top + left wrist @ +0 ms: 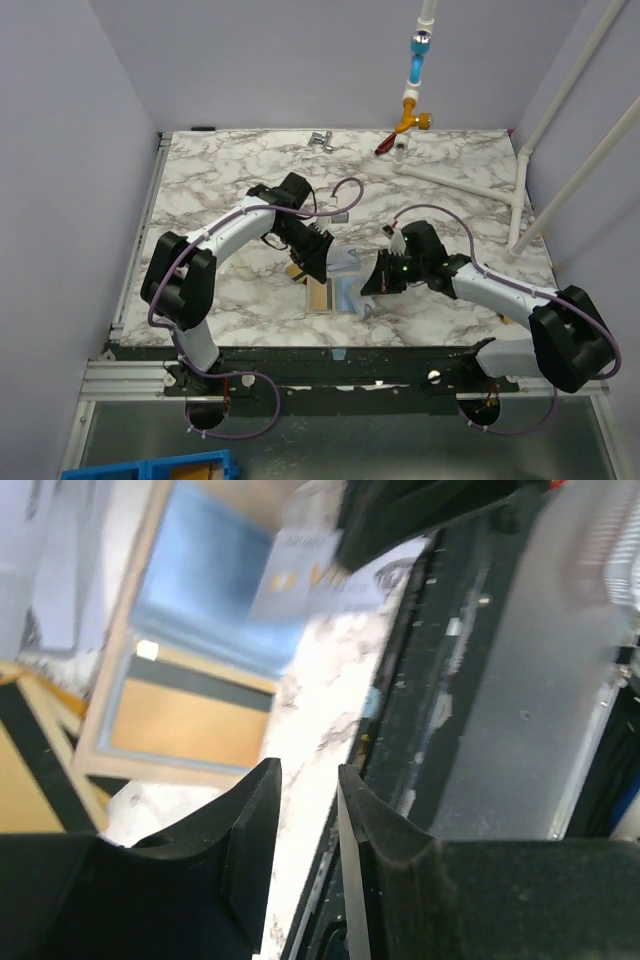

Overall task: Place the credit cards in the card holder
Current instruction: Insert the credit card into the card holder.

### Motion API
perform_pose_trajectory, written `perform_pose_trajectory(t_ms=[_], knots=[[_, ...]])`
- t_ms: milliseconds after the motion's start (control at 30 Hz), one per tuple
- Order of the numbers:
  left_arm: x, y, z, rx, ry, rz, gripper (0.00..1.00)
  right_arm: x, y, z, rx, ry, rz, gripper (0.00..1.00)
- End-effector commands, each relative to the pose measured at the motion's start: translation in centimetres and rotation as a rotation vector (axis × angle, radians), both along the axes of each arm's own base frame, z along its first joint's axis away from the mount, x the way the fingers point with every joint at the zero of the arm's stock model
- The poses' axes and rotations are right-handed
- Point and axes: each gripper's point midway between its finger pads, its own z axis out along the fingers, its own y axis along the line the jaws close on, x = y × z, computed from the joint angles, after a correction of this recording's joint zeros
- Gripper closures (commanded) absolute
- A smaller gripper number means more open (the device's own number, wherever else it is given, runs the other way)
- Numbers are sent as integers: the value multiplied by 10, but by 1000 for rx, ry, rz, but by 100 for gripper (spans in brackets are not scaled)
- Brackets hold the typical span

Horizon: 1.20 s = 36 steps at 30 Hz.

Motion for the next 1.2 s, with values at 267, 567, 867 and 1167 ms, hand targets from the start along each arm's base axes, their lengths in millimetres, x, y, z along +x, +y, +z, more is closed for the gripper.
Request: perform_pose_trajectory(t_ms=[267, 567, 867, 1167], knots=[[26, 39, -86, 305, -126, 135, 71, 6, -50, -51, -242, 77, -310, 99], [26, 38, -99, 329, -143, 115, 73, 15, -51, -38, -232, 29, -327, 99], [24, 36, -105, 353, -167, 91, 75, 12, -54, -39, -224, 30, -324, 99], [20, 35, -107, 356, -165, 80, 76, 7, -44, -41, -177, 51, -278, 99]])
